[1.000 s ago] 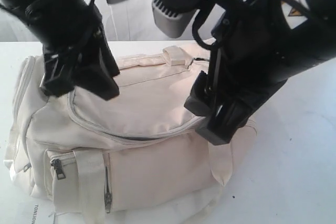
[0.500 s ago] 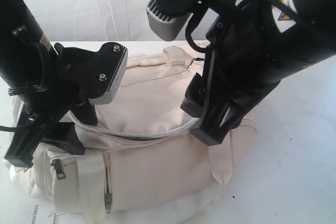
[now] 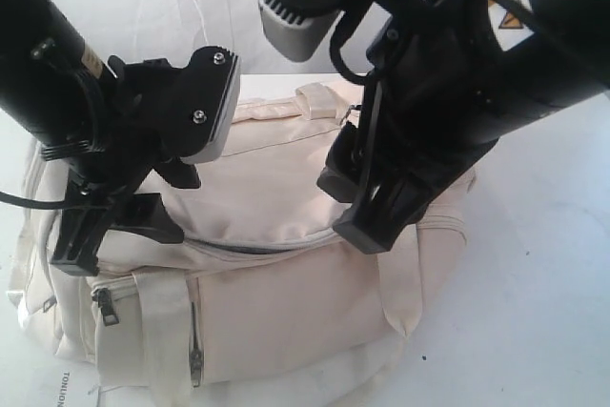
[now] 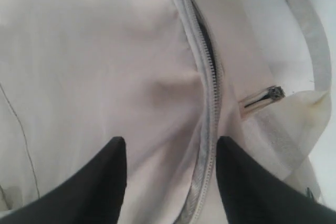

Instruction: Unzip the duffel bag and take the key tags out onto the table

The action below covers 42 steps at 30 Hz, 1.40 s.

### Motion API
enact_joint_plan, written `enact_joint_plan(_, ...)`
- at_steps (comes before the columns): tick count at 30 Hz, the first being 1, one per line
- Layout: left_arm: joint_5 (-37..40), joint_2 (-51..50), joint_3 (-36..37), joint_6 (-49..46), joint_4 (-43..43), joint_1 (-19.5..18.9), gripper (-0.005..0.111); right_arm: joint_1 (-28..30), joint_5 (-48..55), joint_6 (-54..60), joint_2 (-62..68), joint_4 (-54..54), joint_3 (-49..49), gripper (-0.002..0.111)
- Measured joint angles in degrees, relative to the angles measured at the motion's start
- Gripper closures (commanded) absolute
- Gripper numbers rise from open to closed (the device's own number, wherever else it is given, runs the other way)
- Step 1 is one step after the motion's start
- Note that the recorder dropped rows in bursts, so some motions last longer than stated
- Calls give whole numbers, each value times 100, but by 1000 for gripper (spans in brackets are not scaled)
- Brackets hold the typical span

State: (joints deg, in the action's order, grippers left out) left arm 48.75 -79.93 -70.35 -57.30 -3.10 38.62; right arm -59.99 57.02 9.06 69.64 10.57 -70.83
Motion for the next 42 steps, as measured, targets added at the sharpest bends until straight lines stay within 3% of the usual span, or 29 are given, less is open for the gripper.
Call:
enact_joint_plan(11, -208, 0, 59, 0, 37, 0, 53, 0, -10, 0, 0, 0, 0, 43)
enact_joint_plan(19, -416, 13, 382, -13, 37, 0, 90, 0, -10, 0, 0, 0, 0, 43)
enact_joint_plan(24, -451, 13, 404, -13, 37, 0, 106, 0, -10, 0, 0, 0, 0, 43)
enact_joint_plan(35, -703, 15, 253, -13, 75, 0, 107, 0, -10, 0, 0, 0, 0, 43)
enact_joint_plan(42, -1485, 15, 253, 96, 378, 0, 107, 0, -10, 0, 0, 0, 0, 43)
